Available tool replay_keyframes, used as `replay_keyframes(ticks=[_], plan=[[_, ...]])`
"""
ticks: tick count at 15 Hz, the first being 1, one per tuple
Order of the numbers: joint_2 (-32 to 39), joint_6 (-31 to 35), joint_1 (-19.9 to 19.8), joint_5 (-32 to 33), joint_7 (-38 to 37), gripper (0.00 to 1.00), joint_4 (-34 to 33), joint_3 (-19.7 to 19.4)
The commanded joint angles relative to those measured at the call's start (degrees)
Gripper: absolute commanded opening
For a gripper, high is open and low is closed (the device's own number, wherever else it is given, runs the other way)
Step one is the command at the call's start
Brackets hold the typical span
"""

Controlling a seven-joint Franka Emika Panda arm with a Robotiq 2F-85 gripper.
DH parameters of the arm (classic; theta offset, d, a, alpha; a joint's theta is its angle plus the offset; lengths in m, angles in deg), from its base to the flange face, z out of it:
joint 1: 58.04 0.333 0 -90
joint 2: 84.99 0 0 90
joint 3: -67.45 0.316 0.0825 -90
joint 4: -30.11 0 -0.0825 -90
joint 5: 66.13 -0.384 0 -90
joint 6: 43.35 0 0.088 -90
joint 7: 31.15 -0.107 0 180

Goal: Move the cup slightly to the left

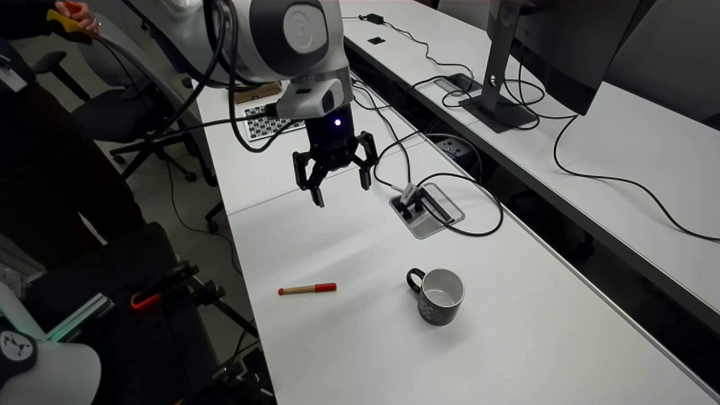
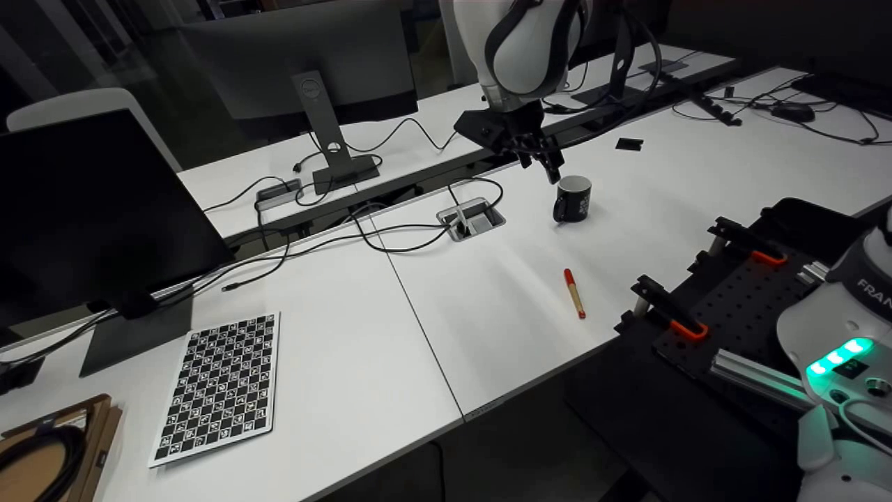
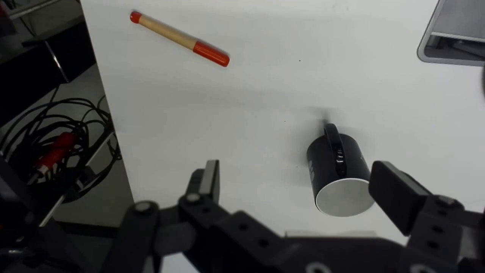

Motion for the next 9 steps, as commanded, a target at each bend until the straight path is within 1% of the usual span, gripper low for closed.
replay_keyframes(ticks=[1, 4, 5, 9], plan=[[2.4, 1.9, -0.8, -5.4, 6.5, 1.0, -1.2, 0.5], [5.4, 3.9, -1.3, -9.7, 12.4, 1.0, -2.7, 0.3], [6.3, 4.0, -0.8, -9.8, 12.8, 1.0, -3.4, -0.5], [10.4, 3.0, 2.2, -7.1, 10.5, 1.0, -7.1, -4.5]])
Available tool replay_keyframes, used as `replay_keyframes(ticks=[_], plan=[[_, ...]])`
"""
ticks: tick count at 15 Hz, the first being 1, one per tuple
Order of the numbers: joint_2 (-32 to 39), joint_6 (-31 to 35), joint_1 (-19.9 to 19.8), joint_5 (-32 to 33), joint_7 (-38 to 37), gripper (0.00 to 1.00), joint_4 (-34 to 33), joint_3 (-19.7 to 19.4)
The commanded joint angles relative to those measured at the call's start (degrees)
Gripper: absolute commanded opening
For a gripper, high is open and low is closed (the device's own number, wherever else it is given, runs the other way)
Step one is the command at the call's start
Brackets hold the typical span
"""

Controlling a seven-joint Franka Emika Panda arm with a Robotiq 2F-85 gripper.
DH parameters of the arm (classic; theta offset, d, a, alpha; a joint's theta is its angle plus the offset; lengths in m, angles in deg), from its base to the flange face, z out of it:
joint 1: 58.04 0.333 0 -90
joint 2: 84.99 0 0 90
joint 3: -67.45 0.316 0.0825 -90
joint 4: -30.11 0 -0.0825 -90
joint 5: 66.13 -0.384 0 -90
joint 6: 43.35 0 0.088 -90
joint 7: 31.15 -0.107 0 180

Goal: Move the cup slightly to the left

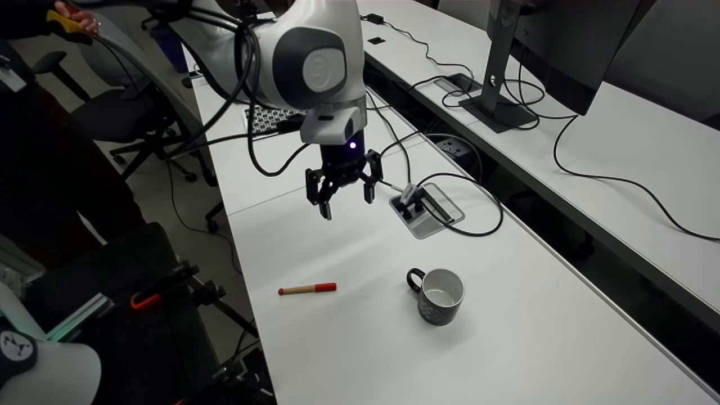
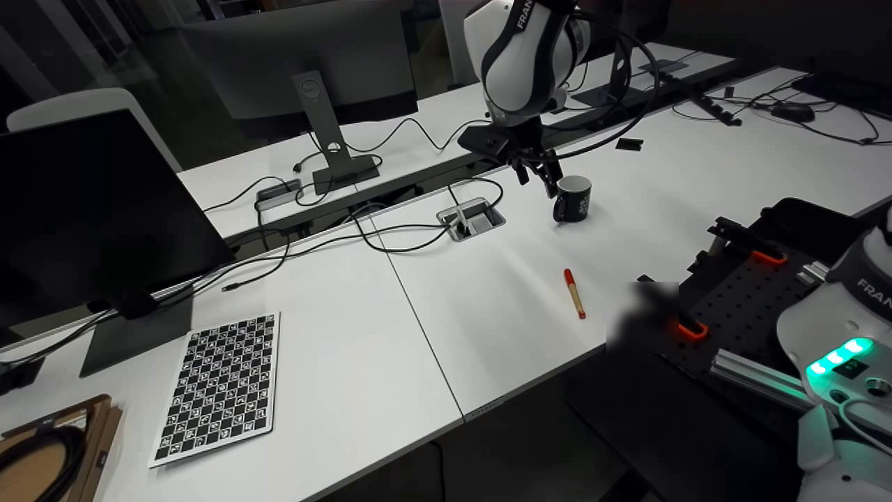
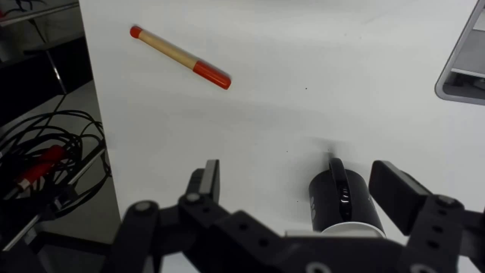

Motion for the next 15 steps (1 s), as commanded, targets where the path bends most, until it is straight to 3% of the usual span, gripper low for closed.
replay_keyframes(ticks=[1, 6, 15], plan=[[5.0, -0.7, 3.1, 1.3, -0.7, 1.0, -5.1, -3.8], [10.5, -1.3, 6.3, 3.2, -2.2, 1.0, -9.9, -7.6], [19.6, -4.4, 6.8, 2.8, -1.6, 1.0, -16.7, -12.2]])
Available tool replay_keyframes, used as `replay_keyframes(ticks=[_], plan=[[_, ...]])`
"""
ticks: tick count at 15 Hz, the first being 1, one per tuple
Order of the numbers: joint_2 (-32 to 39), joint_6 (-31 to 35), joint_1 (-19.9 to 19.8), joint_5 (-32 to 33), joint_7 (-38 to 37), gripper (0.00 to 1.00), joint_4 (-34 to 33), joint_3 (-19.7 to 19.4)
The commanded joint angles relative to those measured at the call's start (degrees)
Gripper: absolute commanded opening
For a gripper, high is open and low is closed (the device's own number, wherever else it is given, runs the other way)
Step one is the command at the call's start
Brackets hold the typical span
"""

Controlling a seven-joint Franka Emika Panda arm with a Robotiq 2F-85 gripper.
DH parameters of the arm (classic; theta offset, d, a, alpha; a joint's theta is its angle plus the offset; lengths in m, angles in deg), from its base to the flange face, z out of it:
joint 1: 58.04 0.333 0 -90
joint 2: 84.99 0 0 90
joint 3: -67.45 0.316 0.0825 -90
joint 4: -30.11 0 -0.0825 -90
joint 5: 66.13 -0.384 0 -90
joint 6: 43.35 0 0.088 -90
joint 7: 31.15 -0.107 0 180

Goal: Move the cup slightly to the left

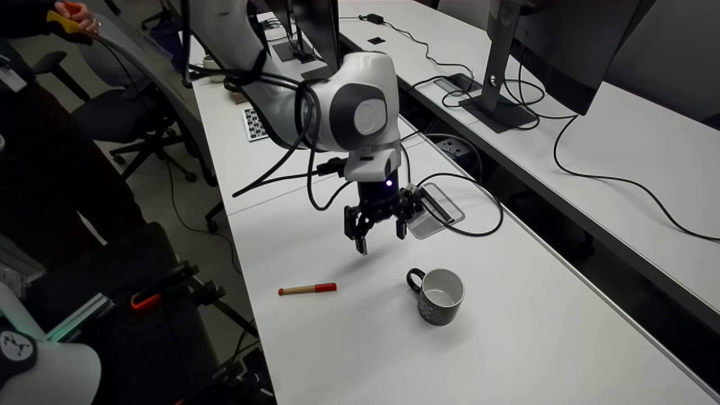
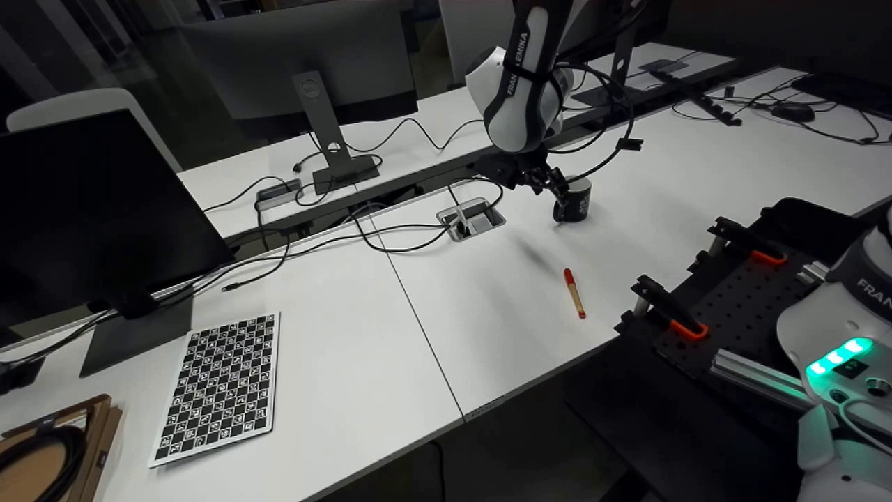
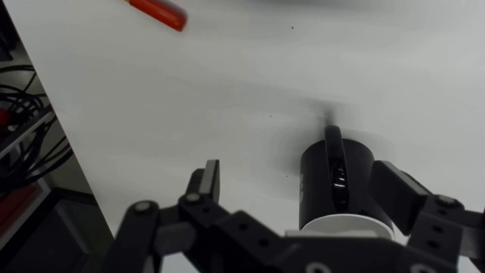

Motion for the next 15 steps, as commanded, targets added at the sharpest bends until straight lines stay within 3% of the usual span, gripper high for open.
replay_keyframes(ticks=[1, 9, 15], plan=[[3.8, -3.4, 0.7, 0.2, 0.2, 1.0, -4.5, -2.2], [2.8, -2.6, 0.4, -0.2, 0.4, 1.0, -3.1, -1.8], [6.2, 4.4, -0.3, -0.2, 0.9, 1.0, -4.7, -2.4]])
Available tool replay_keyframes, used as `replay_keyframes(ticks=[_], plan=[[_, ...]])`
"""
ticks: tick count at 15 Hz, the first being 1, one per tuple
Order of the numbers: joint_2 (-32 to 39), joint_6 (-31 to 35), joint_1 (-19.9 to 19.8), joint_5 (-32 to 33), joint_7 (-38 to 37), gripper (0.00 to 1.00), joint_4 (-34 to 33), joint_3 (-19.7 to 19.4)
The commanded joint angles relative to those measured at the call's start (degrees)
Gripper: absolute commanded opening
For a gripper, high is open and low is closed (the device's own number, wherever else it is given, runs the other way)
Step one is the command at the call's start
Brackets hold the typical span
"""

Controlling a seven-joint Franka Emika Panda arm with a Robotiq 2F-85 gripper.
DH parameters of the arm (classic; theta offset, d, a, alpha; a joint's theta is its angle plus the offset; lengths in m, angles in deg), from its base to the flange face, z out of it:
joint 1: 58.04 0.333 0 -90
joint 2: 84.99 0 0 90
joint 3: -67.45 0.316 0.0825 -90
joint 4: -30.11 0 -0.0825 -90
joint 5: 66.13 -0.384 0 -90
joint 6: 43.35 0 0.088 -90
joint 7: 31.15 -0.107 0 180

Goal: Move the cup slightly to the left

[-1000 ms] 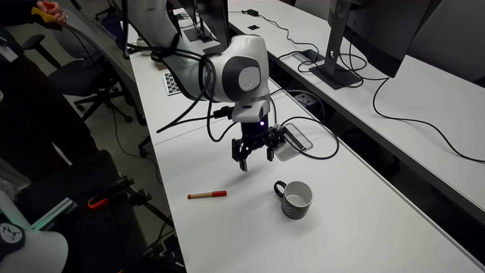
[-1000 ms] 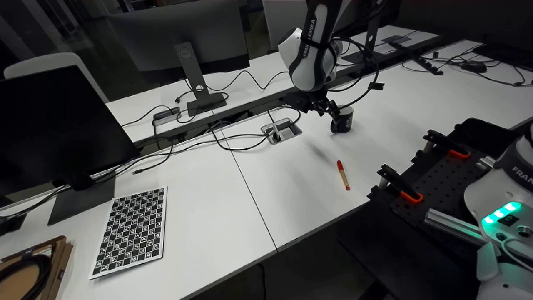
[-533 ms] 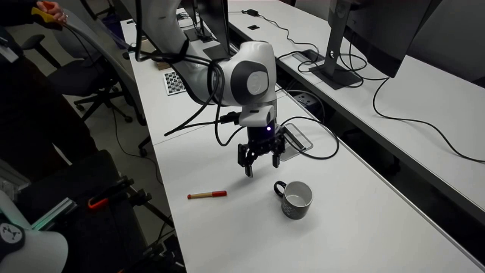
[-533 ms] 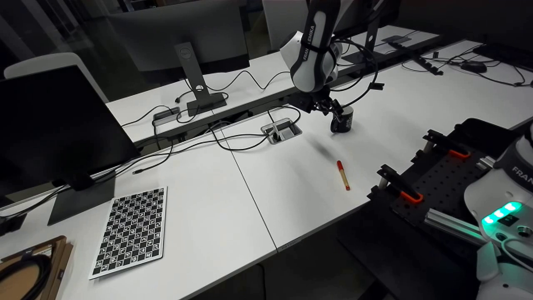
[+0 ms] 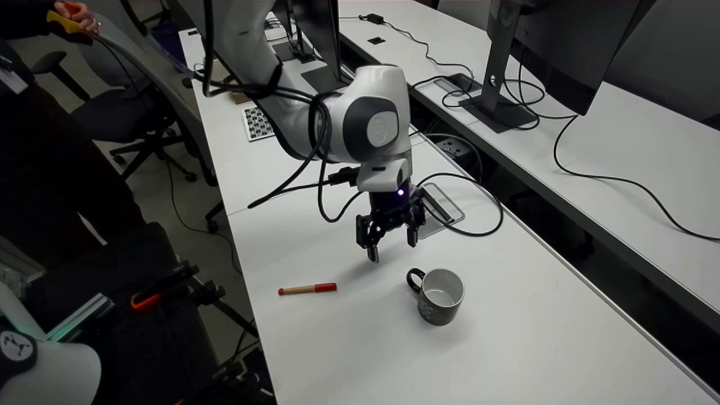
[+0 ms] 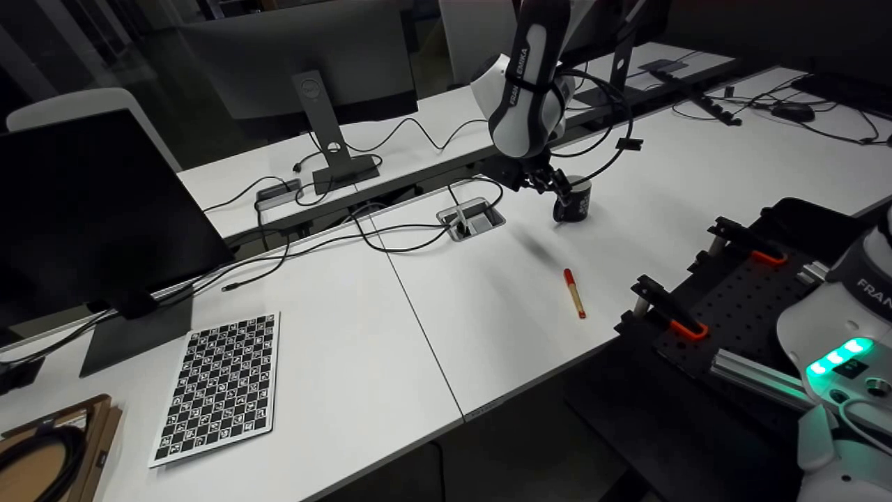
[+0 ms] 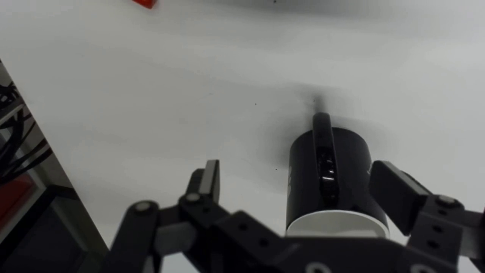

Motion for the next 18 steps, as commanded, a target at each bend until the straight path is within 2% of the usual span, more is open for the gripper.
replay_keyframes(ticks=[1, 8, 13, 18], plan=[[3.4, 3.7, 0.1, -0.2, 0.6, 1.0, -2.0, -1.2], [7.0, 6.0, 1.1, 0.0, 0.6, 1.0, -4.1, -4.3], [8.0, 9.4, 0.2, -0.8, 3.5, 1.0, -5.4, -4.4], [9.0, 9.8, 0.1, -1.2, 6.1, 1.0, -6.3, -4.9]])
